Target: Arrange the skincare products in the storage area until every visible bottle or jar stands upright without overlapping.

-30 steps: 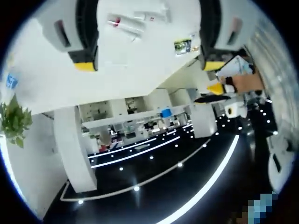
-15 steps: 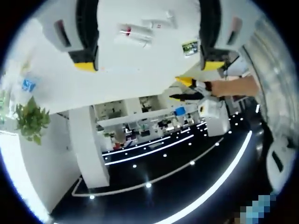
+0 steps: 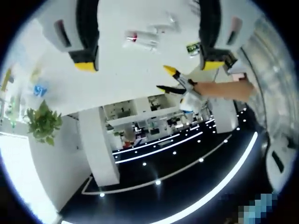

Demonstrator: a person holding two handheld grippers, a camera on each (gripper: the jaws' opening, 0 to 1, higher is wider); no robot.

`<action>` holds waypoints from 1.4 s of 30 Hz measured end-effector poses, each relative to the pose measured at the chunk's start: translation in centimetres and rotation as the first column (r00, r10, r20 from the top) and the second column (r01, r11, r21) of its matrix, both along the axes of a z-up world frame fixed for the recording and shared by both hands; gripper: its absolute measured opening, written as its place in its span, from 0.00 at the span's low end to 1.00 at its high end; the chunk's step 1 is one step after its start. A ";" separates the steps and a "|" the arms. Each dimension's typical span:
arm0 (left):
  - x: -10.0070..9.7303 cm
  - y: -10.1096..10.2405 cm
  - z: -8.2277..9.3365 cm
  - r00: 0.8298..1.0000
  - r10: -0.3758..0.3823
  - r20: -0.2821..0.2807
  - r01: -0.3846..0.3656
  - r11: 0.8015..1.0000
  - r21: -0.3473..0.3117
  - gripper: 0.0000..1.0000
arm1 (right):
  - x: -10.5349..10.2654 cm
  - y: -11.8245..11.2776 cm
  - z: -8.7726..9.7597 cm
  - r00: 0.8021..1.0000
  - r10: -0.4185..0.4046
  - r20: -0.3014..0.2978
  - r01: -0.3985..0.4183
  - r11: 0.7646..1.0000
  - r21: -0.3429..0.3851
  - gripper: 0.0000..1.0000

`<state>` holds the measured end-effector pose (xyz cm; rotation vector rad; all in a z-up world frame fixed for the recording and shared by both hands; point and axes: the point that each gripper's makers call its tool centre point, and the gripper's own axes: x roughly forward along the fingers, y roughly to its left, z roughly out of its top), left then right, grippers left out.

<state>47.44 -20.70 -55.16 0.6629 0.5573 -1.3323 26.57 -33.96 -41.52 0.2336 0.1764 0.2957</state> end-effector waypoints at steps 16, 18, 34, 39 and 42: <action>1.3 -1.3 -7.9 0.999 -0.033 -0.017 0.037 0.972 0.230 0.68 | -2.2 -2.7 -0.9 0.998 -0.063 -0.013 0.064 0.998 0.009 0.87; 1.4 -1.6 -9.0 0.998 -0.046 -0.031 0.053 0.966 0.254 0.66 | -2.4 -3.0 -0.9 0.997 -0.070 -0.011 0.070 0.997 0.016 0.87; 3.2 -0.5 -16.7 0.998 -0.035 -0.051 0.054 0.882 0.468 0.53 | -3.5 -3.8 -1.5 0.993 -0.101 -0.056 0.101 0.995 0.007 0.87; 2.9 -1.2 -17.8 0.996 -0.029 -0.080 0.062 0.889 0.454 0.51 | -3.7 -3.9 -2.1 0.991 -0.100 -0.088 0.100 0.995 -0.006 0.87; 2.7 -1.5 -18.5 0.996 -0.047 -0.081 0.079 0.882 0.465 0.50 | -3.6 -4.1 -2.4 0.990 -0.101 -0.101 0.100 0.995 -0.011 0.87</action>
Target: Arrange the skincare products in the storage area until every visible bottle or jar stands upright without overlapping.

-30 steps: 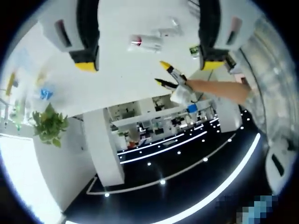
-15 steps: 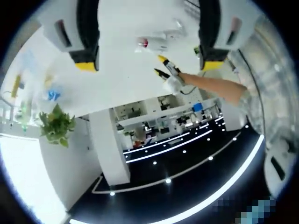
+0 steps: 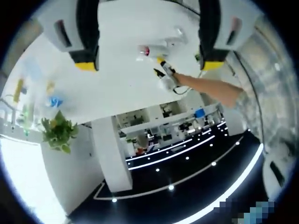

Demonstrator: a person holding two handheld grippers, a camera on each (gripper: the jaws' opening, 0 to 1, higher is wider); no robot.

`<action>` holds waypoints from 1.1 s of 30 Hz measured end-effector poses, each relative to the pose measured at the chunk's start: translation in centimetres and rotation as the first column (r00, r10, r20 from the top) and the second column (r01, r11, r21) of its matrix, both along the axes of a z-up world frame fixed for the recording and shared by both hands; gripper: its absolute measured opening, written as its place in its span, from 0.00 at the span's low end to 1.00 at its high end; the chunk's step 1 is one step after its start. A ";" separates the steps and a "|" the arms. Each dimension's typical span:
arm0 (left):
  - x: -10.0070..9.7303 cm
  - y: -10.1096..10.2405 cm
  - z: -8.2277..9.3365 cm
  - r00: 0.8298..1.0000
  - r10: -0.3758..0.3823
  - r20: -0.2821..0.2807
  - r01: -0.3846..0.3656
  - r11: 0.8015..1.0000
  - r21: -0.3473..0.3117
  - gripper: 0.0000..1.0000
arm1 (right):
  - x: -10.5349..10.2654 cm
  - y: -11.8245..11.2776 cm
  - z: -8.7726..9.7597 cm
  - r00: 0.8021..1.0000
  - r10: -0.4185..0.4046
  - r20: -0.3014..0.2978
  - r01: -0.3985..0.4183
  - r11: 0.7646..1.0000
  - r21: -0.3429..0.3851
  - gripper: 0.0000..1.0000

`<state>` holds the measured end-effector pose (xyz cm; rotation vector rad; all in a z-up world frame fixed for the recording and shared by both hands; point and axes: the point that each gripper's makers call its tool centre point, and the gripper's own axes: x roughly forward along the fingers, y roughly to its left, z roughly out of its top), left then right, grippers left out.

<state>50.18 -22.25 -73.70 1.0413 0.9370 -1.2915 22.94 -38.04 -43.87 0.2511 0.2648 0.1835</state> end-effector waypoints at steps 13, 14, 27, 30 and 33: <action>-0.8 -1.2 -2.5 0.997 -0.066 -0.049 0.068 0.997 0.040 0.40 | 0.7 -0.5 -1.5 0.999 -0.006 -0.050 0.006 1.000 -0.011 0.87; -0.7 -1.2 -2.5 0.997 -0.048 -0.064 0.051 0.998 0.046 0.39 | 0.7 -0.7 -1.6 0.998 -0.007 -0.055 0.007 1.000 -0.011 0.87; -1.4 -0.9 -2.3 0.998 -0.005 -0.059 0.005 1.000 -0.003 0.27 | 2.2 -1.8 -1.8 0.999 -0.009 -0.038 0.009 1.000 0.007 0.85; -1.7 -0.2 -2.0 0.997 -0.016 -0.076 0.017 1.000 0.012 0.25 | 2.7 -1.0 -1.8 0.999 0.008 -0.033 -0.007 1.000 0.026 0.85; -0.6 -0.3 -0.8 0.996 0.038 -0.086 -0.040 0.999 -0.028 0.24 | 3.1 0.0 -1.7 0.999 0.043 -0.031 -0.042 0.999 0.018 0.85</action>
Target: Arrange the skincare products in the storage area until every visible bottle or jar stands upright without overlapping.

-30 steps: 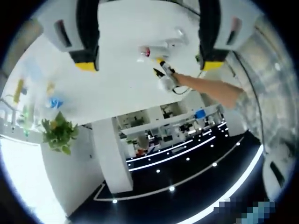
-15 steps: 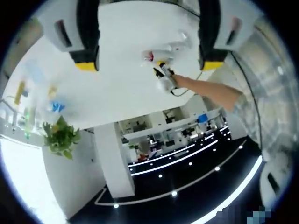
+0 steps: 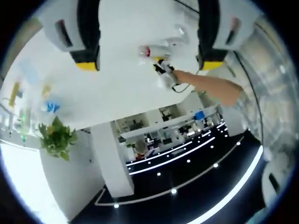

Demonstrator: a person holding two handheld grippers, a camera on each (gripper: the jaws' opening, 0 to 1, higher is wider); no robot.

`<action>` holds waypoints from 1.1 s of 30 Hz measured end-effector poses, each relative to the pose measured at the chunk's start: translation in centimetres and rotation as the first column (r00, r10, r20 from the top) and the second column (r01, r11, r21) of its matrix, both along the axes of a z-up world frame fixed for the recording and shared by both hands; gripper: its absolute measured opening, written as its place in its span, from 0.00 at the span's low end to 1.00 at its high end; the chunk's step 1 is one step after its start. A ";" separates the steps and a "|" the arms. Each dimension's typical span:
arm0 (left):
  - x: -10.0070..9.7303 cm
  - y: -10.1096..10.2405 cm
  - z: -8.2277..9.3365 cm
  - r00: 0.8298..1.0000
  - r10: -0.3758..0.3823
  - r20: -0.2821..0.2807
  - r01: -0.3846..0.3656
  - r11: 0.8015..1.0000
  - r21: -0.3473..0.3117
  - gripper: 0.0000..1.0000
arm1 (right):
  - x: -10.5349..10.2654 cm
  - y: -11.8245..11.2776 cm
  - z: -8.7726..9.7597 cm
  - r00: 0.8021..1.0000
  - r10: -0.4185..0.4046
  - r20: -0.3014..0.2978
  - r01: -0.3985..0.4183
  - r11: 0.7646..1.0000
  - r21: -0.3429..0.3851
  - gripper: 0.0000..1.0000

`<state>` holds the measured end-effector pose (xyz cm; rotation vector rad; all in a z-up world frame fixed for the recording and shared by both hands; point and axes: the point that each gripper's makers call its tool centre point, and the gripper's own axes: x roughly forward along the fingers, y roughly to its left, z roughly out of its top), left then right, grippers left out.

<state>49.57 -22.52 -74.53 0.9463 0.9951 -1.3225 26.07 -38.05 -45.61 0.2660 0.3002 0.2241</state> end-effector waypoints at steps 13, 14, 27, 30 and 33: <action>1.3 1.7 8.8 0.973 0.231 0.023 -0.218 0.944 -0.249 0.24 | 2.2 2.7 0.8 0.995 0.088 0.057 -0.090 0.995 0.037 0.84; 1.1 2.0 9.5 0.972 0.235 0.031 -0.219 0.940 -0.261 0.24 | 2.4 3.2 0.9 0.993 0.100 0.062 -0.103 0.994 0.045 0.84; -5.0 6.8 20.4 0.883 0.462 -0.079 -0.423 0.715 -0.557 0.25 | 6.1 8.9 1.4 0.952 0.292 0.091 -0.298 0.953 0.054 0.83; -5.7 8.0 22.2 0.847 0.520 -0.113 -0.472 0.637 -0.609 0.25 | 7.0 10.6 1.7 0.935 0.342 0.099 -0.349 0.935 0.064 0.83; -6.5 9.3 23.8 0.802 0.579 -0.148 -0.518 0.550 -0.655 0.25 | 7.5 12.7 1.9 0.909 0.401 0.114 -0.412 0.906 0.096 0.79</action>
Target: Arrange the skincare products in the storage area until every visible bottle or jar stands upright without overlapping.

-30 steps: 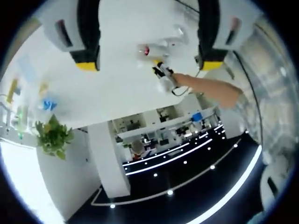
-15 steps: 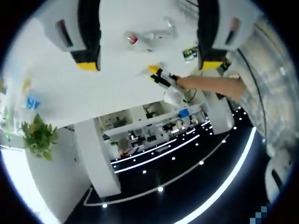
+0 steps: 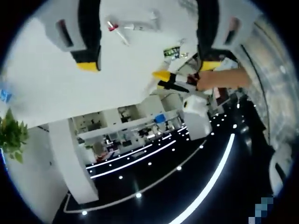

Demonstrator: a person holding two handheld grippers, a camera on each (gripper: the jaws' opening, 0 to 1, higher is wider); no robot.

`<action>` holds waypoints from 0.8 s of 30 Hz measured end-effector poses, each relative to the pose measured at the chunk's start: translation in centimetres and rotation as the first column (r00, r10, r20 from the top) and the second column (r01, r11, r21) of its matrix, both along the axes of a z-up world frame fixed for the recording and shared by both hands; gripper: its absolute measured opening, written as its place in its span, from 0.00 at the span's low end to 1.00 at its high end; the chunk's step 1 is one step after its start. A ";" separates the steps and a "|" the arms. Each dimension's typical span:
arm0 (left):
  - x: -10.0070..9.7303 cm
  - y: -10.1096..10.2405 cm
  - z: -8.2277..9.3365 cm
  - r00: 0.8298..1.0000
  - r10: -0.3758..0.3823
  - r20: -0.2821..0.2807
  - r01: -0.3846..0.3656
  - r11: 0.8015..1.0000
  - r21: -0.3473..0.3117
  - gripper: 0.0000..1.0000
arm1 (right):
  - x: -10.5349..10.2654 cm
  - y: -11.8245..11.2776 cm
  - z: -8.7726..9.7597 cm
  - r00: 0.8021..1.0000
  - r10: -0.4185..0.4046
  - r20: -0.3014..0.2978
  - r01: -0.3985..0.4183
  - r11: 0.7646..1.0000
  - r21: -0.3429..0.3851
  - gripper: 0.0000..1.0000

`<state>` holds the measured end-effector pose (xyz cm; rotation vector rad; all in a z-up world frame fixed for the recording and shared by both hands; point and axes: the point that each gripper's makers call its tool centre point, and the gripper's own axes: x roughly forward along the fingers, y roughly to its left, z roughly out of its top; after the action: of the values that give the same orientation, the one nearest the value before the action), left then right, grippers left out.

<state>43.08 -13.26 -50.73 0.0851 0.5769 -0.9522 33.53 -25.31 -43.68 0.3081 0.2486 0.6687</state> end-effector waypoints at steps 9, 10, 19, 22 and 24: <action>-3.5 3.4 1.3 0.992 0.124 0.007 -0.122 0.986 -0.115 0.25 | 0.6 5.9 -0.6 0.989 0.136 -0.053 -0.132 0.989 0.063 0.72; -4.1 3.7 1.5 0.992 0.124 0.019 -0.120 0.983 -0.135 0.25 | 0.7 6.8 -0.7 0.986 0.156 -0.061 -0.153 0.986 0.063 0.72; -6.9 4.4 2.4 0.987 0.153 0.046 -0.140 0.966 -0.216 0.25 | 0.8 10.9 -0.7 0.968 0.237 -0.086 -0.229 0.969 0.092 0.68; -8.1 4.1 2.7 0.989 0.133 0.058 -0.115 0.964 -0.241 0.25 | 0.6 11.5 -0.8 0.965 0.245 -0.096 -0.235 0.966 0.104 0.66; -8.6 3.9 2.7 0.991 0.119 0.063 -0.101 0.965 -0.241 0.26 | 0.4 11.9 -0.9 0.963 0.248 -0.103 -0.237 0.965 0.113 0.64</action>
<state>34.45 -9.35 -47.99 -0.1236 0.3891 -0.8994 33.92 -13.43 -44.57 0.4170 0.3695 0.9090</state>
